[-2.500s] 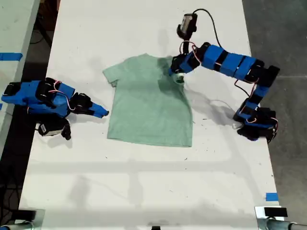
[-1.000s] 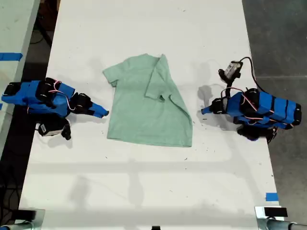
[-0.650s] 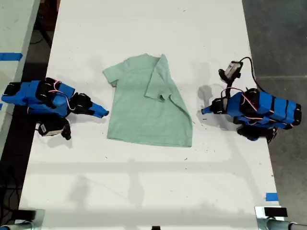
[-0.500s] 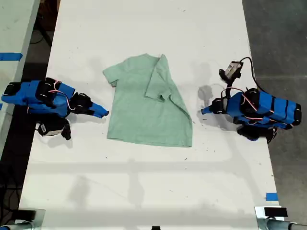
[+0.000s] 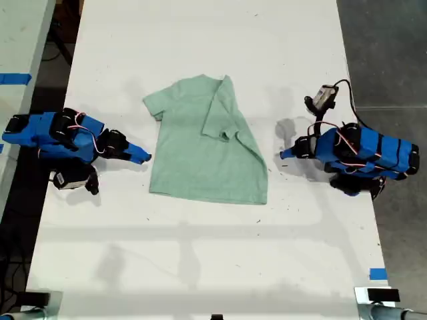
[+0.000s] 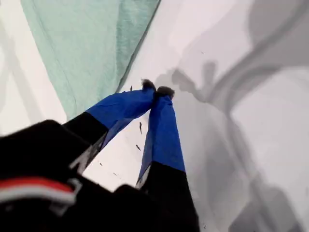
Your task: Fold t shirt
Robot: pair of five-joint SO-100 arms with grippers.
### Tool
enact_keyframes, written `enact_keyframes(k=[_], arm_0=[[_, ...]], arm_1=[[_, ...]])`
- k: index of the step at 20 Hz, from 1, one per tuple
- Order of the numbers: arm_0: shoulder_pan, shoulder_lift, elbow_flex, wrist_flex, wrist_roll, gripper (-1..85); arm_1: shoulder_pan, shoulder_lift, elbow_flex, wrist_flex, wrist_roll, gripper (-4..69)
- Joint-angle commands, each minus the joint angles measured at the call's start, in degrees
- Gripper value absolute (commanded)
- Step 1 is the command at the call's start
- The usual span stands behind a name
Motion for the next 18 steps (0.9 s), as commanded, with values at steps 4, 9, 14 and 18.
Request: enact_keyframes(k=[4,9,14,18], arm_0=[[-0.26,0.53,-0.35,0.26,-0.53,11.5],[-0.26,0.53,-0.35,0.26,-0.53,11.5],[-0.35,0.53,-0.35,0.26,-0.53,11.5],[-0.35,0.53,-0.35,0.26,-0.53,11.5]], arm_1=[[-0.18,0.62,2.55,-1.32,0.97,1.0],[-0.18,0.62,2.64,-1.23,1.14,1.0],[-0.18,0.62,2.72,-1.14,1.49,1.0],[0.00,0.62,2.72,-1.05,1.67,1.0]])
